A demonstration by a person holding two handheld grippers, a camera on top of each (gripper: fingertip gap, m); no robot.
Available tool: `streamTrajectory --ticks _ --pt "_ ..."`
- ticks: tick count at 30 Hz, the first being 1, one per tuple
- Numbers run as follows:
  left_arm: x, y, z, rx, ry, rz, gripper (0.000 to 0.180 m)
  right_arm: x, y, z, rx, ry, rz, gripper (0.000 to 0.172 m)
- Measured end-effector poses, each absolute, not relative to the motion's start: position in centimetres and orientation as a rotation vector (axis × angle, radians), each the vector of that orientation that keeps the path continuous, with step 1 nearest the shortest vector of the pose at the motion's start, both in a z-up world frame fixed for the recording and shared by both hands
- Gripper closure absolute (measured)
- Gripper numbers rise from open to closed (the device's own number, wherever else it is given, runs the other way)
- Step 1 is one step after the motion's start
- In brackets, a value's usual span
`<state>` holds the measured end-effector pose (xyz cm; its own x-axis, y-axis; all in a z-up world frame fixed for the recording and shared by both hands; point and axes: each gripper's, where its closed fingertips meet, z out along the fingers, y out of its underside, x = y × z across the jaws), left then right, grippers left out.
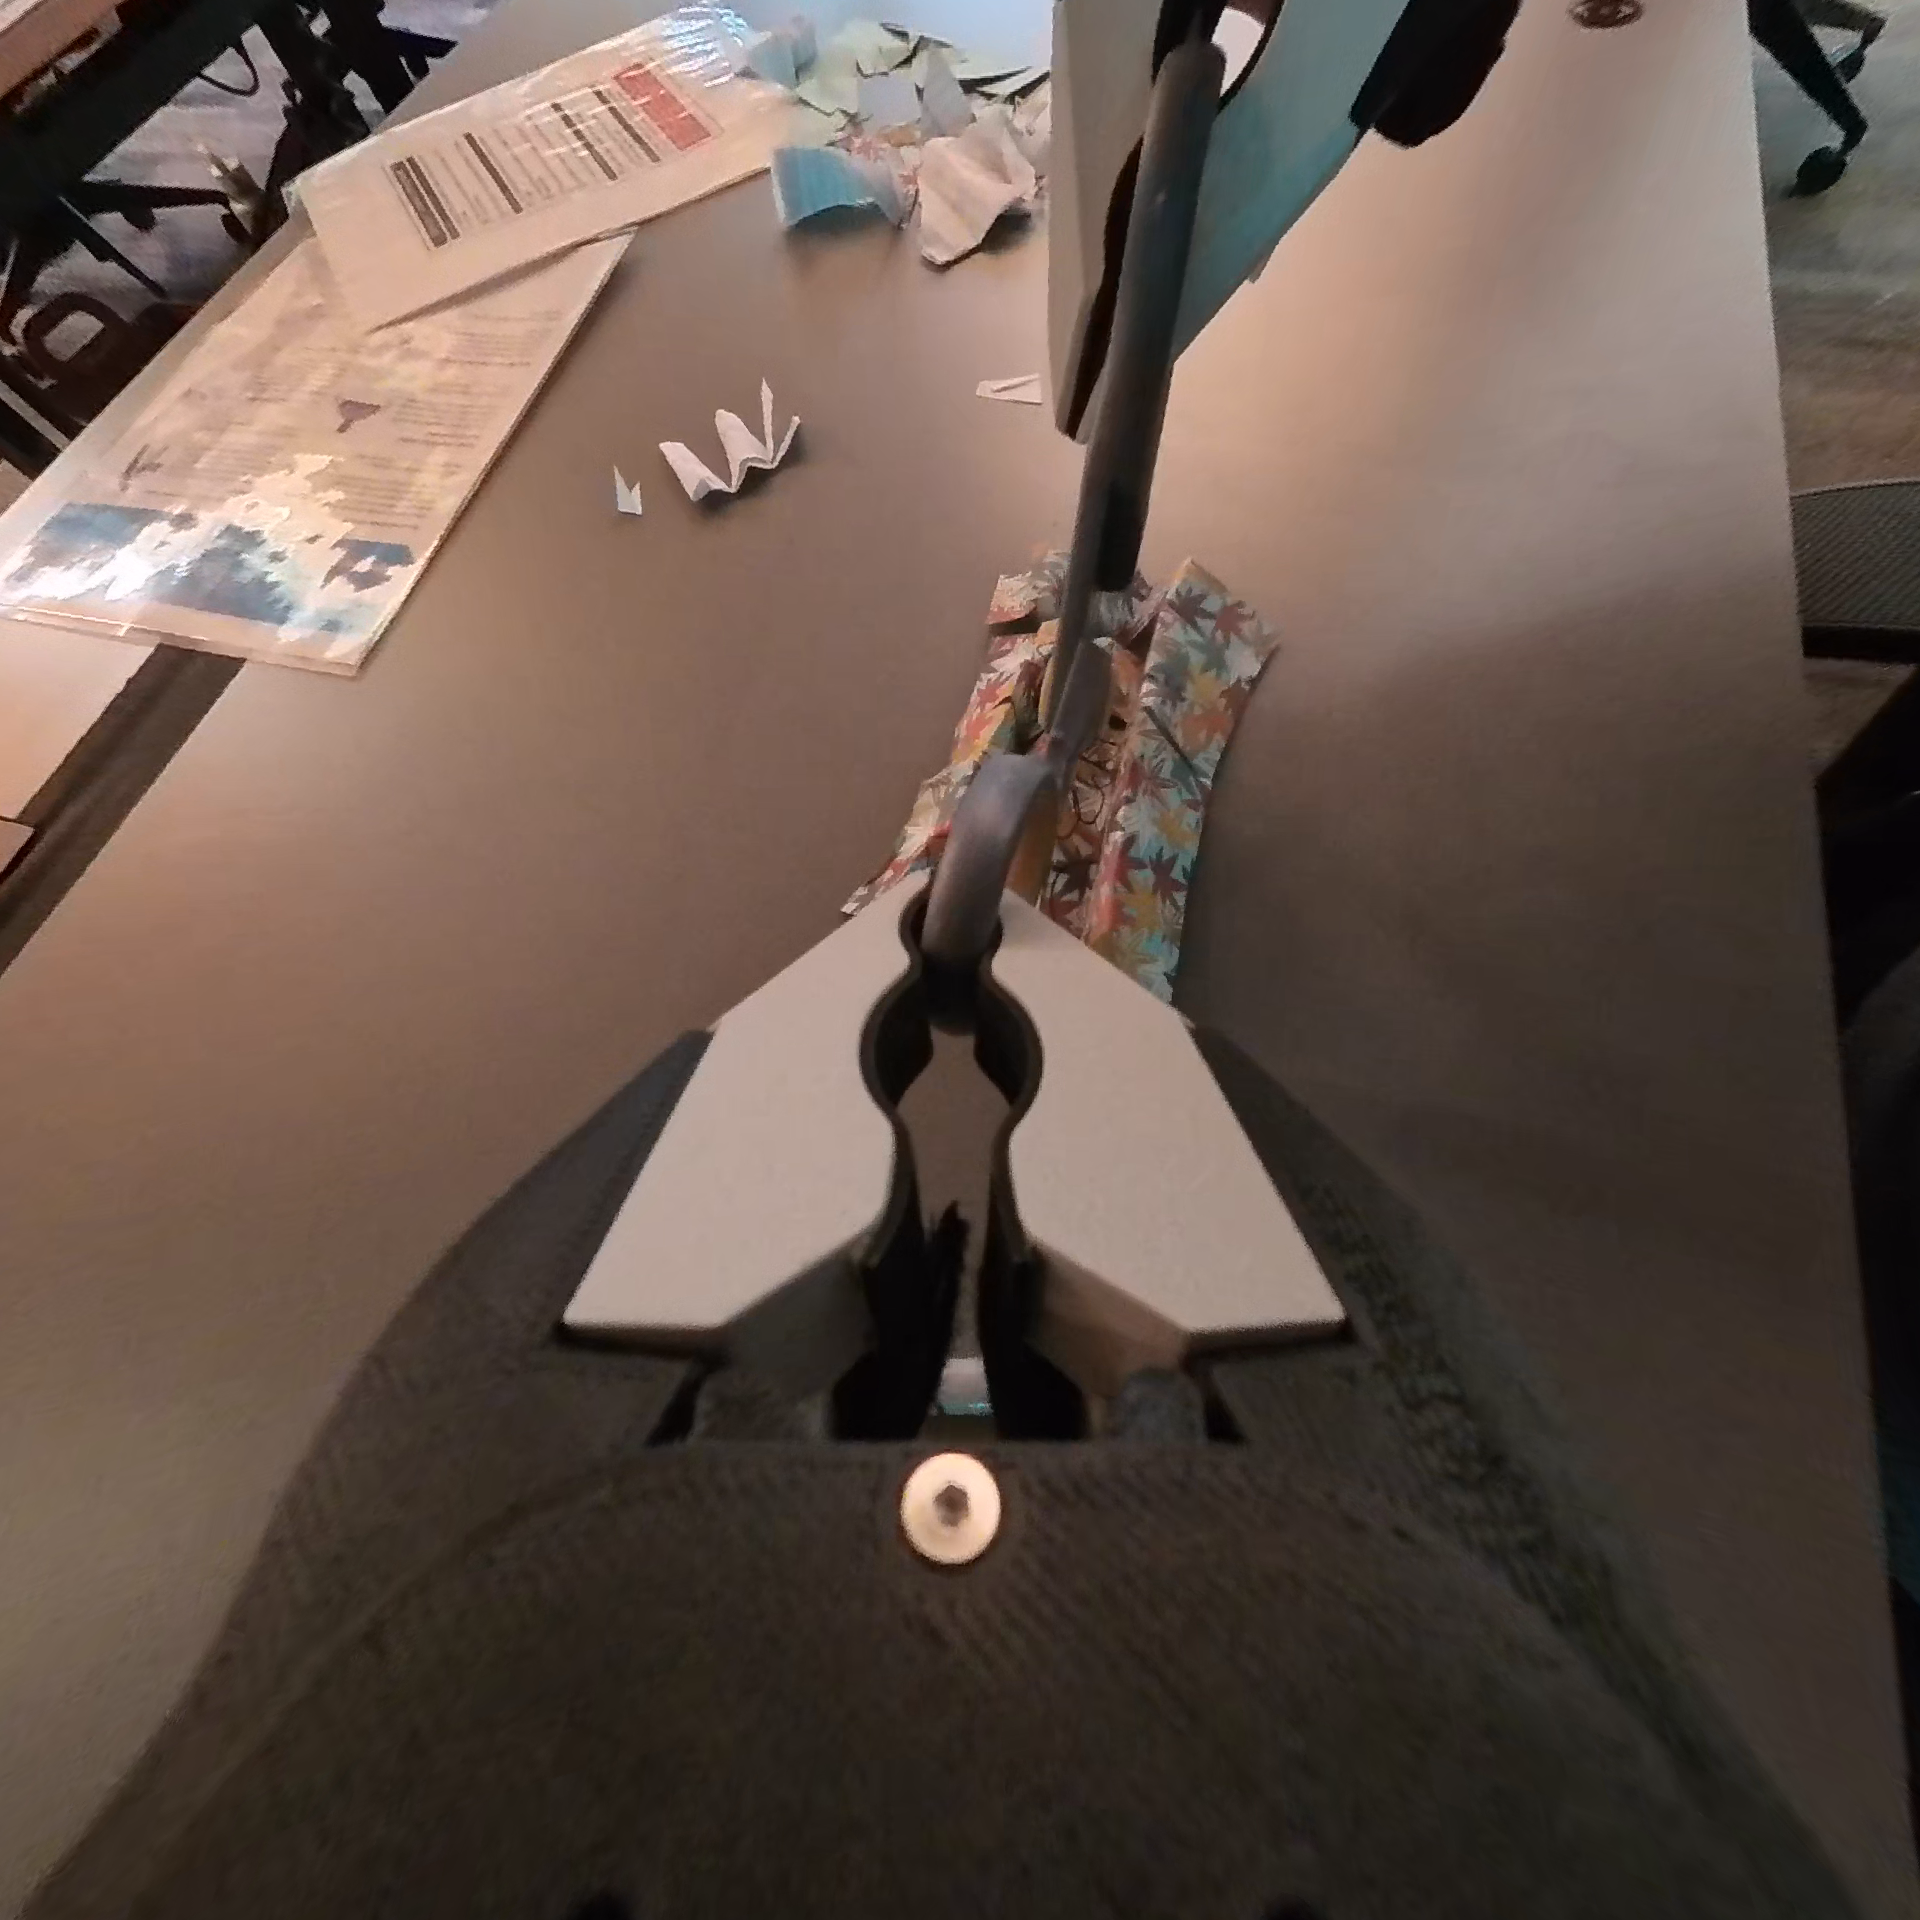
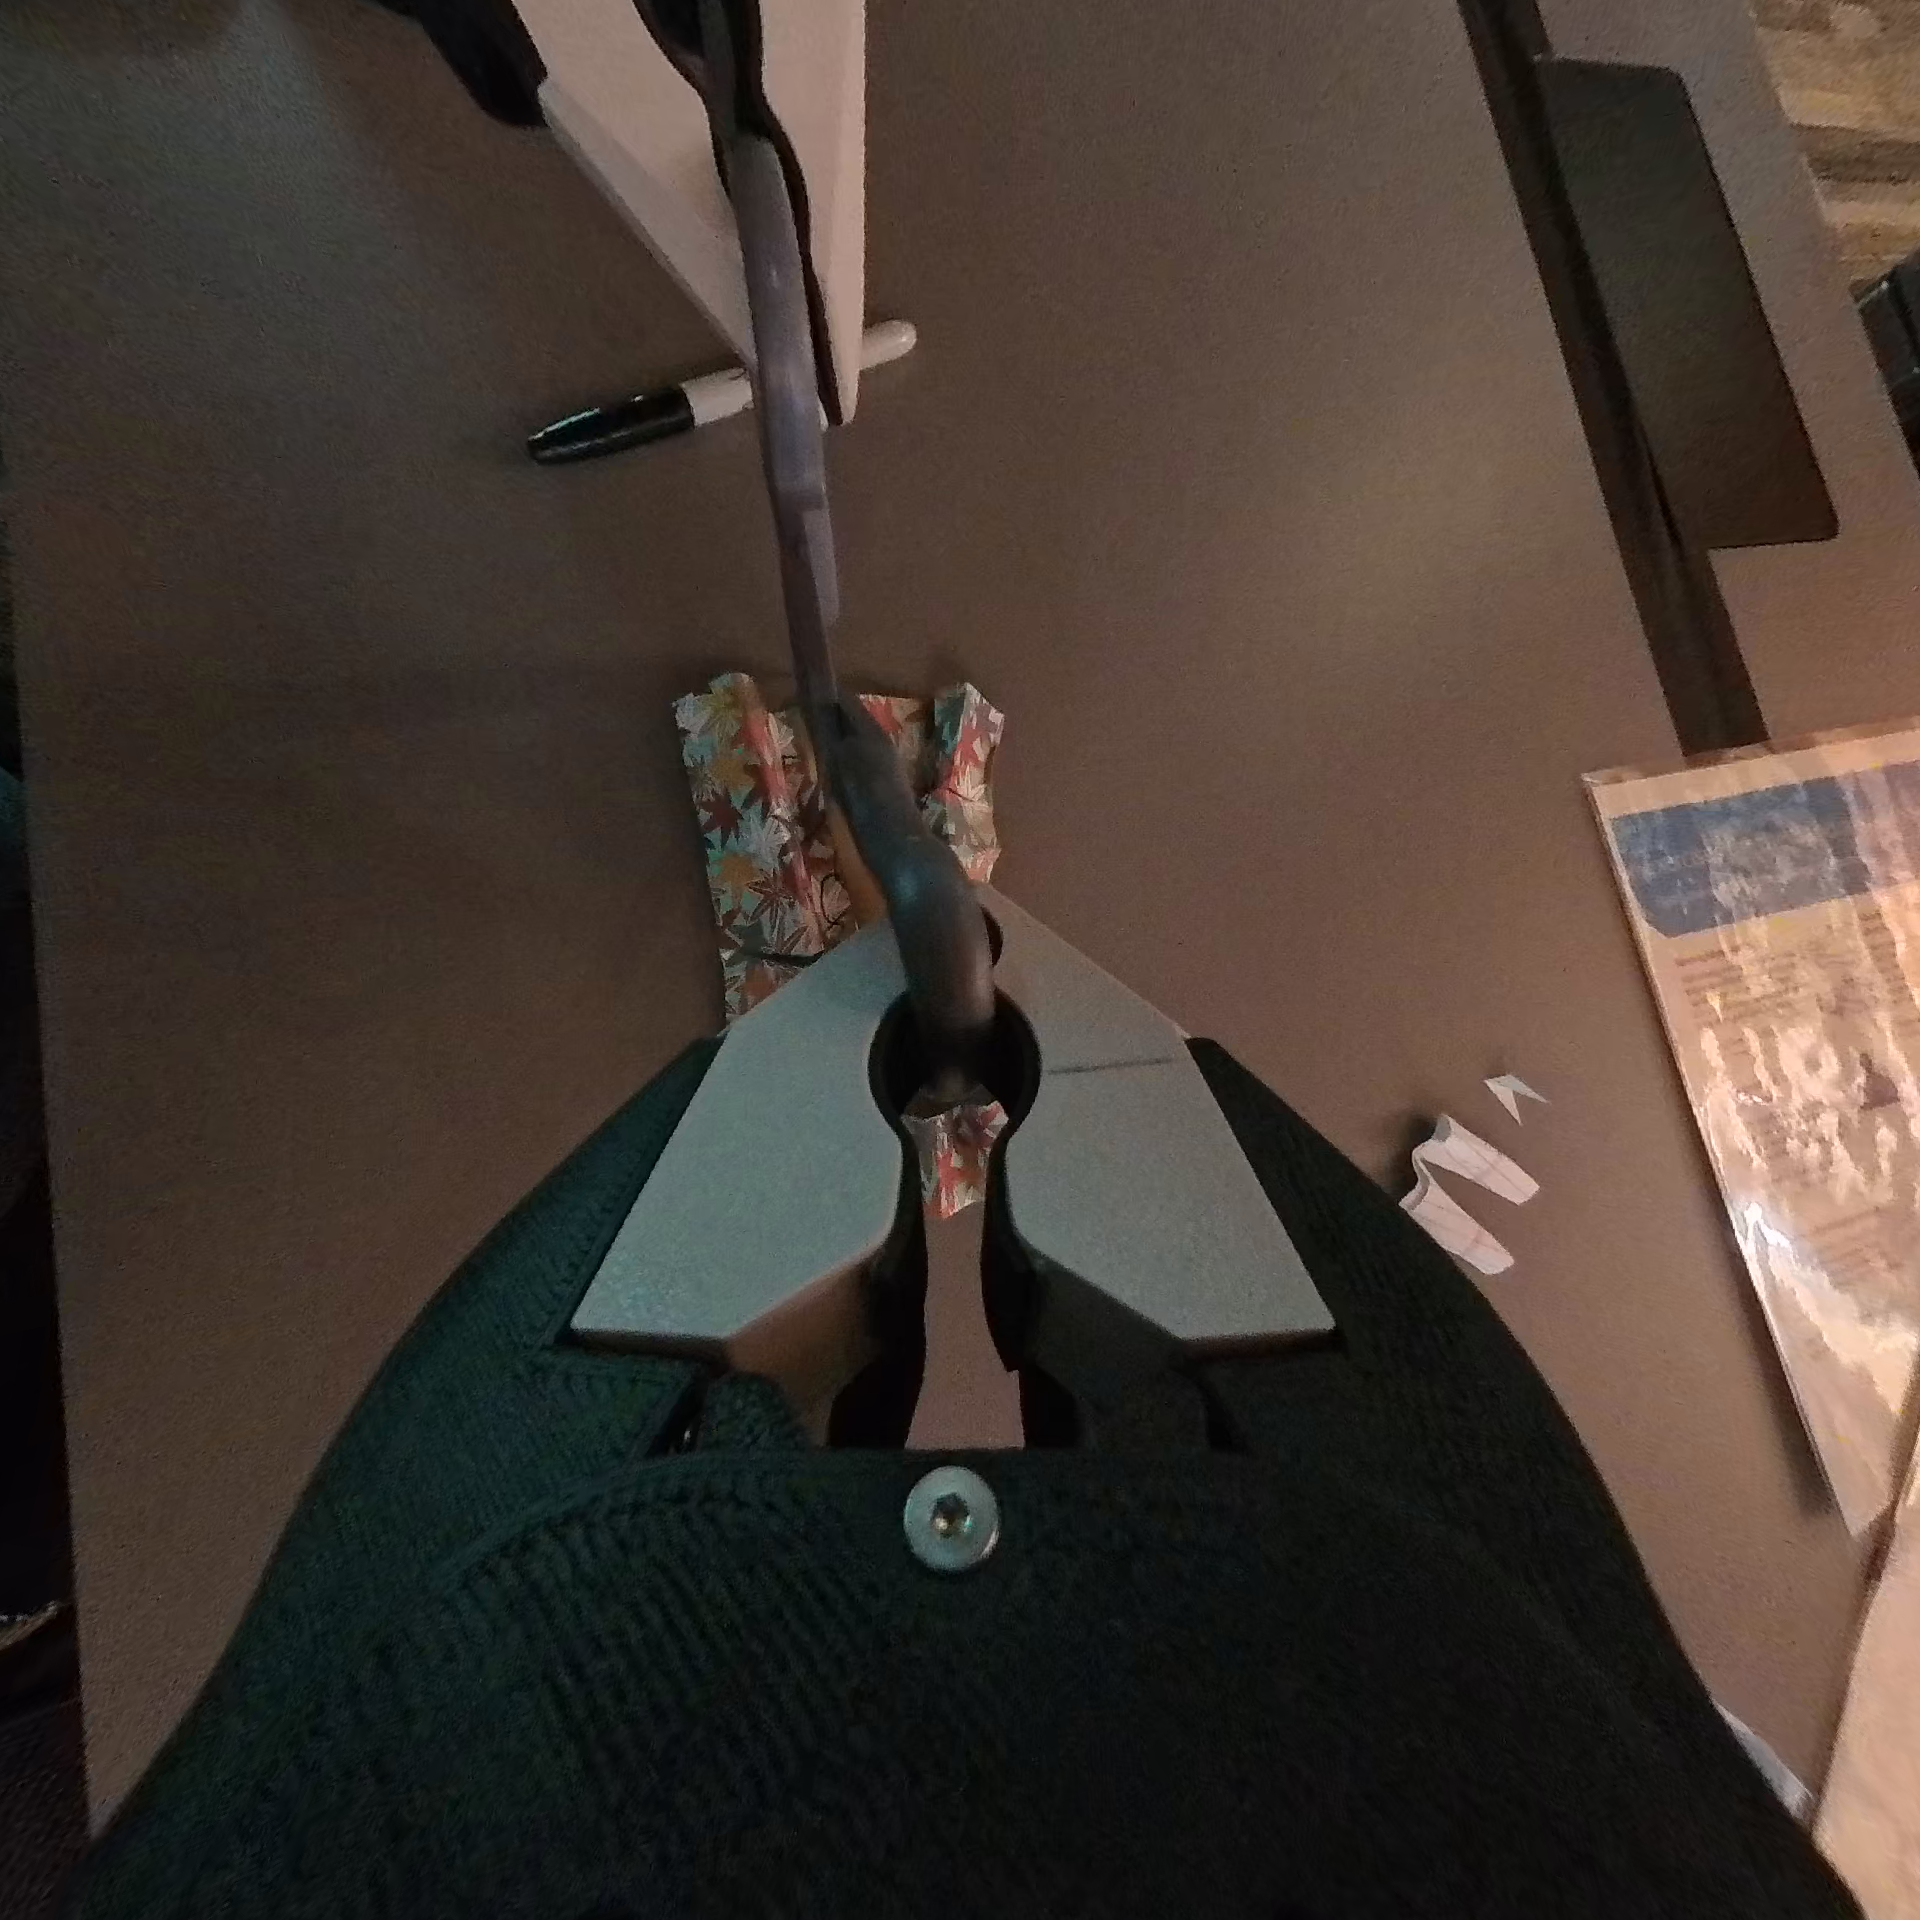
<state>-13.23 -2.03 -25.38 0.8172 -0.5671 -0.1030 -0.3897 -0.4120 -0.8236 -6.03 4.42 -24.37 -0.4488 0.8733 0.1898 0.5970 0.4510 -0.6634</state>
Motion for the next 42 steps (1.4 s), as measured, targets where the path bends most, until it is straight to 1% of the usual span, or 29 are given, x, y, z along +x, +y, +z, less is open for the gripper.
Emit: streamTrajectory --ticks 29,42 --pt "-9.6 -2.3 -21.6 -1.917 0.735 -0.198 0.18 -5.2 1.6 -22.2 -1.244 -2.091 0.697 0.172" --pt "-6.0 -3.8 -19.5 -1.826 0.871 -0.013 0.18 -4.3 -0.6 -21.0 -1.127 -2.053 0.495 0.172"
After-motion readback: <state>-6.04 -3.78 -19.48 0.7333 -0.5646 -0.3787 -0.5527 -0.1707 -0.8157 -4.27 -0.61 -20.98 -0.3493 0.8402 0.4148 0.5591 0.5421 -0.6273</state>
